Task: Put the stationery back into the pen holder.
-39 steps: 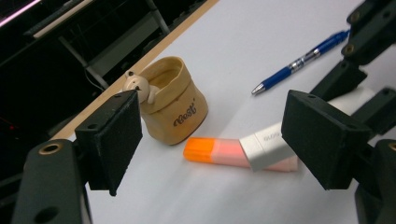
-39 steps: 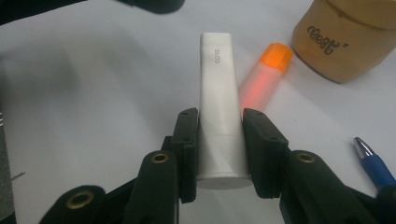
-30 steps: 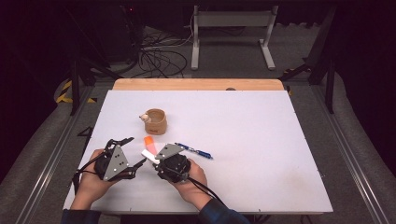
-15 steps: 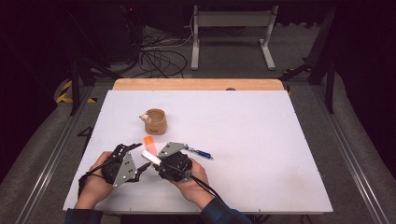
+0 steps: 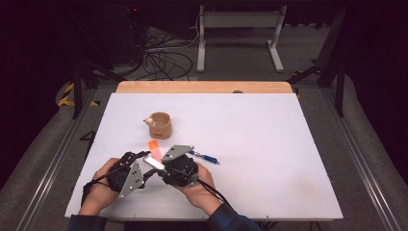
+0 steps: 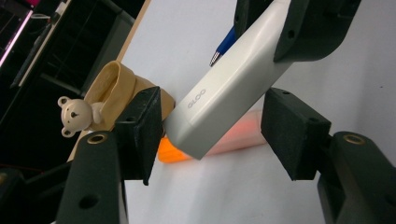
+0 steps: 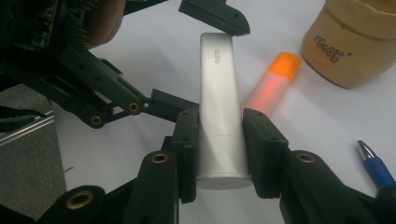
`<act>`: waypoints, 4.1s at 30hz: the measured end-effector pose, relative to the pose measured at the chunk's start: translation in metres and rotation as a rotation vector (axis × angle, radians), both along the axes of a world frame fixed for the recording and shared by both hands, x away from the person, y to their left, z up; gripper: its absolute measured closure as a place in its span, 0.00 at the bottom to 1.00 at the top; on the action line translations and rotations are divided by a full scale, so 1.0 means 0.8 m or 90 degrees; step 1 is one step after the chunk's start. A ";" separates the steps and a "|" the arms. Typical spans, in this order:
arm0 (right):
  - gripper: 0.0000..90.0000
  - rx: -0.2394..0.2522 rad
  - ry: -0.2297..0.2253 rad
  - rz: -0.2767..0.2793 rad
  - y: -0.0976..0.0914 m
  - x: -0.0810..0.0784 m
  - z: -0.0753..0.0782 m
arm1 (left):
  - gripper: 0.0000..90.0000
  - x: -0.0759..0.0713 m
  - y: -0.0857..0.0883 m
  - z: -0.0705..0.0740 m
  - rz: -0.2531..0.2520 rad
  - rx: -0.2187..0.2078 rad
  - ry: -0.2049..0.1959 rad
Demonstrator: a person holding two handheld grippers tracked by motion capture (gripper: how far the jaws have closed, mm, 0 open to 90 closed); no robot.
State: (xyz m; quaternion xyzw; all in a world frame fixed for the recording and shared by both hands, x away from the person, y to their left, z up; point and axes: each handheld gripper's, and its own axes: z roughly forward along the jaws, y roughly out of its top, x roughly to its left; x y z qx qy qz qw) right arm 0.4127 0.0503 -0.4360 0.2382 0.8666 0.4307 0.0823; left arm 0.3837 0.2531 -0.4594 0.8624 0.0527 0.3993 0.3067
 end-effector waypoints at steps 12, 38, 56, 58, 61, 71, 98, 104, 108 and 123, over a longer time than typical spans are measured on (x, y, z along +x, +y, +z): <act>0.75 0.002 0.032 0.018 0.004 0.002 0.012 | 0.54 -0.003 0.004 0.000 -0.010 0.004 -0.025; 0.86 0.054 0.028 0.007 -0.002 0.007 0.031 | 0.78 -0.003 -0.006 -0.007 -0.065 0.024 0.030; 0.55 0.111 -0.054 -0.006 -0.017 0.003 0.044 | 0.79 0.006 0.007 -0.001 -0.042 -0.137 0.112; 0.51 0.110 -0.063 -0.002 -0.020 0.003 0.045 | 0.79 0.008 0.008 -0.001 -0.040 -0.160 0.123; 0.45 0.105 -0.079 0.005 -0.024 0.003 0.045 | 0.79 0.010 0.009 0.000 -0.032 -0.196 0.142; 0.36 0.106 -0.107 0.004 -0.042 0.011 0.040 | 0.79 0.017 0.011 0.003 0.005 -0.281 0.170; 0.20 0.073 -0.133 -0.047 -0.105 0.038 0.006 | 0.79 0.063 0.002 0.007 0.074 -0.435 0.157; 0.19 0.071 -0.130 -0.052 -0.116 0.041 0.000 | 0.79 0.077 -0.001 0.011 0.085 -0.465 0.152; 0.19 0.067 -0.127 -0.053 -0.120 0.043 -0.003 | 0.79 0.086 -0.002 0.013 0.093 -0.481 0.146; 0.18 0.064 -0.126 -0.053 -0.131 0.045 -0.010 | 0.79 0.120 -0.013 0.006 0.127 -0.504 0.152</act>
